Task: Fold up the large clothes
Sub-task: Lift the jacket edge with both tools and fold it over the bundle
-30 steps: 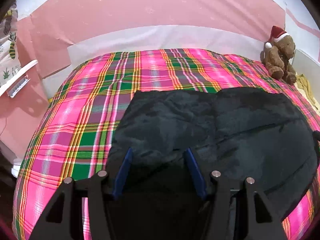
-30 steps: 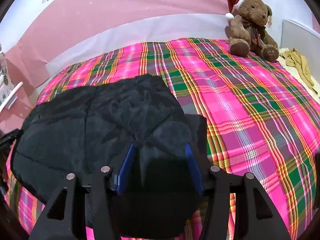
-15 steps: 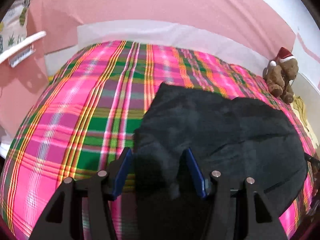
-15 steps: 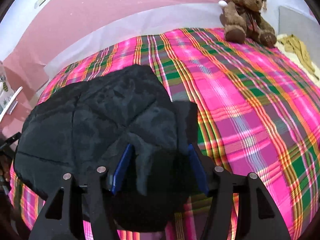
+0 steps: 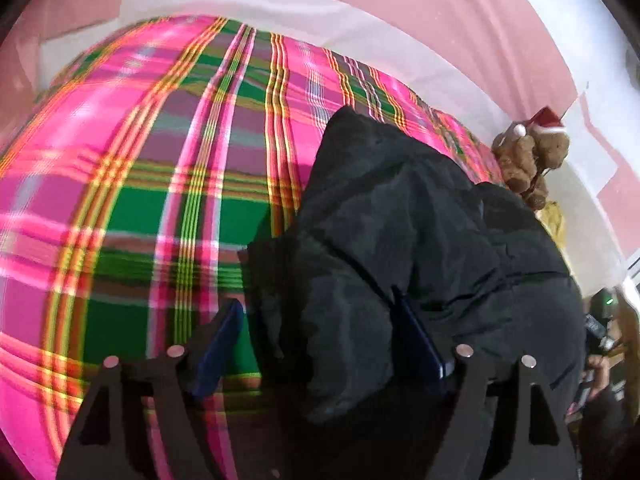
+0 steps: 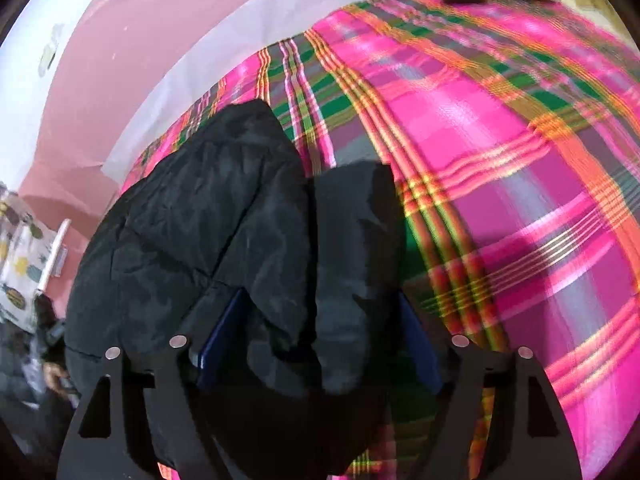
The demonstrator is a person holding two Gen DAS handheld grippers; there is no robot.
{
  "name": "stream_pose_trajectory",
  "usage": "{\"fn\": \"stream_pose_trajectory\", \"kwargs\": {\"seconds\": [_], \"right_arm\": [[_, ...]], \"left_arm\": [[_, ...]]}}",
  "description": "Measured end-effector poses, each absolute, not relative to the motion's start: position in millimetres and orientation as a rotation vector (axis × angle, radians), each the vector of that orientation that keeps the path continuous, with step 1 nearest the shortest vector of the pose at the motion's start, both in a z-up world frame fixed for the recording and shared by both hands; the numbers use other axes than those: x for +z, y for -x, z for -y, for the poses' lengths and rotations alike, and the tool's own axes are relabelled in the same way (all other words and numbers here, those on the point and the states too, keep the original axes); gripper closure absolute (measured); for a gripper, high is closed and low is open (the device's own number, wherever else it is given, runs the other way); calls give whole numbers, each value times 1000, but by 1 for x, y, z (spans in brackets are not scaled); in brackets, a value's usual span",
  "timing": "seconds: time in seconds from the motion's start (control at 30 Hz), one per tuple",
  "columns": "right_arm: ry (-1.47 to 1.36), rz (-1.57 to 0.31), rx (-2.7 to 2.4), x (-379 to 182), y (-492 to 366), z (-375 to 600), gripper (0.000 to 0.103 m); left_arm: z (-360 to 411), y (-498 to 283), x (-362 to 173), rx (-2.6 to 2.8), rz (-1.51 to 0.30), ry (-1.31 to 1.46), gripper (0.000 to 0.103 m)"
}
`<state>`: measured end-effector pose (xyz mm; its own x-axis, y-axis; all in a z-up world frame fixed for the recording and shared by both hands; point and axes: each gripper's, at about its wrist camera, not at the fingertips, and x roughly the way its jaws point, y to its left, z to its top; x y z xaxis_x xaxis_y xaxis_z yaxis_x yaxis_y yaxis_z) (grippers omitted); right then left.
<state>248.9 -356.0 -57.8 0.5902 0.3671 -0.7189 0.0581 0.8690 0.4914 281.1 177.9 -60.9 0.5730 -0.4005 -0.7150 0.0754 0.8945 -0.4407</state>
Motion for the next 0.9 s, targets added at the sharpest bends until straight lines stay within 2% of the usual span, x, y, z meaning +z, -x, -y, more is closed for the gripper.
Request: {"fn": "stream_pose_trajectory", "kwargs": {"seconds": [0.23, 0.4, 0.47, 0.53, 0.57, 0.63, 0.73, 0.9], "right_arm": [[-616, -934, 276, -75, -251, 363, 28], [-597, -939, 301, -75, -271, 357, 27], [-591, -941, 322, -76, -273, 355, 35], [-598, -936, 342, -76, -271, 354, 47], [-596, -934, 346, -75, -270, 353, 50], [-593, -932, 358, -73, -269, 351, 63], [-563, -932, 355, -63, -269, 346, 72], [-564, -893, 354, -41, -256, 348, 77]], "left_arm": [[-170, -286, -71, -345, -915, 418, 18], [-167, -300, -75, -385, -916, 425, 18], [-167, -298, -75, -391, -905, 425, 19], [-167, -295, -75, -398, -898, 427, 27], [-165, -294, -74, -407, -895, 422, 31], [-162, -293, -71, -423, -887, 415, 49], [-160, -289, -58, -414, -869, 400, 65], [-161, -273, -22, -375, -806, 376, 73]]}}
